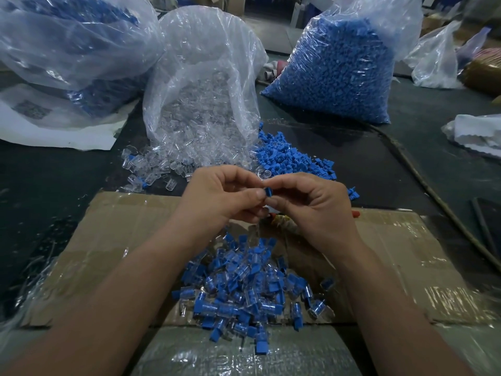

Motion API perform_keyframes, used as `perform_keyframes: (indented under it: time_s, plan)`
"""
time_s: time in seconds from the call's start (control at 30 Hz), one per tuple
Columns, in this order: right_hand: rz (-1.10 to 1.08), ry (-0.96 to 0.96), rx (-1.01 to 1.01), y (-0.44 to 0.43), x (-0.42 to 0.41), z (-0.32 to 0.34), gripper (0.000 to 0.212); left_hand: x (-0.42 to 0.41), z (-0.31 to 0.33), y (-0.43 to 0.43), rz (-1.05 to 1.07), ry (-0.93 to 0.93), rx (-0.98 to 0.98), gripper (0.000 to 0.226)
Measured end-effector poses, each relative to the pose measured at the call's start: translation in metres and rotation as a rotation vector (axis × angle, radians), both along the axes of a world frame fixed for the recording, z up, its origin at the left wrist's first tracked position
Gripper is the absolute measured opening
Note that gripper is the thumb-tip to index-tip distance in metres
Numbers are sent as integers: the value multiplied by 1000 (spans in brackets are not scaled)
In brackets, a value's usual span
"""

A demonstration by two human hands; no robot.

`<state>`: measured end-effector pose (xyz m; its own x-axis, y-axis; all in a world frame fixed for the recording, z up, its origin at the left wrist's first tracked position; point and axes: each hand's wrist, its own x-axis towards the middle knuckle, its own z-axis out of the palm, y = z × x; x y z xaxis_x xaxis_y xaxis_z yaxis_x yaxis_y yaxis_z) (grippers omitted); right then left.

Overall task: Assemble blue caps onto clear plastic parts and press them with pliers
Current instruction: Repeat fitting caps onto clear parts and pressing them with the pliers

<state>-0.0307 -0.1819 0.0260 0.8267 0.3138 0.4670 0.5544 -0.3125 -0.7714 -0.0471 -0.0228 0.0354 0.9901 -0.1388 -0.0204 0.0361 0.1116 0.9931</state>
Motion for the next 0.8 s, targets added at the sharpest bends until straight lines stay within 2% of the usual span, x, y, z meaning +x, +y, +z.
perform_keyframes:
  time_s: [0.1, 0.37, 0.63, 0.8]
  plan:
    - [3, -7, -5, 0, 0, 0, 35, 0, 0, 1, 2, 0, 10, 11]
    - [49, -7, 5, 2, -3, -1, 35, 1, 1, -1, 35, -35, 88, 21]
    - [78, 56, 24, -1, -1, 2, 42, 1, 1, 0, 0, -31, 22, 18]
    - [59, -3, 11, 1, -2, 5, 36, 1, 0, 2, -18, -22, 21, 18]
